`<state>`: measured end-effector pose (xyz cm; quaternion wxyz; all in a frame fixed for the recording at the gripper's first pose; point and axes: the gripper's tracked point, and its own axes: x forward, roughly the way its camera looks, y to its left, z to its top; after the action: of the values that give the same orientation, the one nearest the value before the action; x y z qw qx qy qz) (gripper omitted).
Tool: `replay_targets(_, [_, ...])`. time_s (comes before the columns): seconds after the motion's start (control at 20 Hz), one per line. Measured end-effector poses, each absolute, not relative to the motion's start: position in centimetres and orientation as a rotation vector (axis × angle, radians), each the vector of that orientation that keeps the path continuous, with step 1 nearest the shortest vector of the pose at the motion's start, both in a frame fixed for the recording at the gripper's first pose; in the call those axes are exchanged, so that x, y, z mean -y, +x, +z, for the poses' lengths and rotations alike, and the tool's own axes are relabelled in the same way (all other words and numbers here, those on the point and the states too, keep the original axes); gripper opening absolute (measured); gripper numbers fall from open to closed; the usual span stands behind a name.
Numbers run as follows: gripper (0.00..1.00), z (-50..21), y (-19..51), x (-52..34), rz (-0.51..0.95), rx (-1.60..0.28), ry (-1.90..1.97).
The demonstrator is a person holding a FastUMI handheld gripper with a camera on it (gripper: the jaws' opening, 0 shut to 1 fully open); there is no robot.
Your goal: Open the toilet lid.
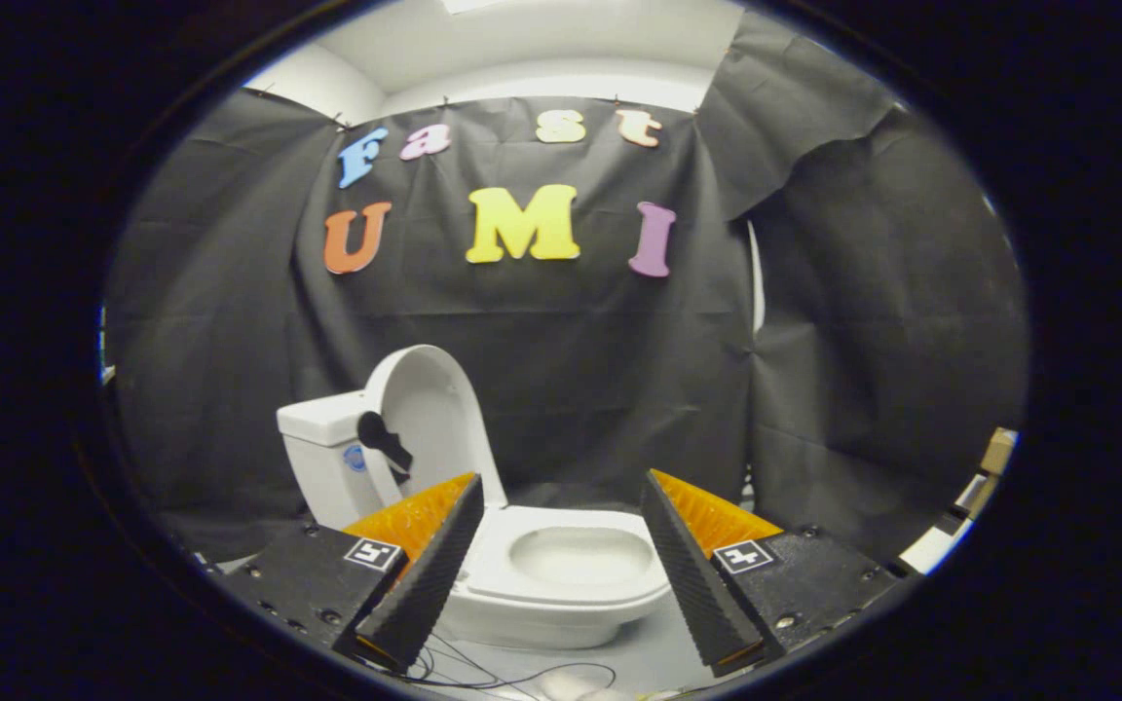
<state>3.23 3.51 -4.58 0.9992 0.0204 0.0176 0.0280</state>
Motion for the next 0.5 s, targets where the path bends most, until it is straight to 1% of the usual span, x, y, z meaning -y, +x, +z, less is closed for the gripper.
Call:
replay_targets(0.1, [1.00, -5.9, 2.3, -0.6, 0.001, -0.052, 0.080])
replay_targets(0.3, [1.00, -7.9, 1.7, 2.2, -0.042, -0.067, 0.121])
replay_targets(0.5, [0.99, -8.3, 1.8, 2.3, -0.048, -0.055, 0.068])
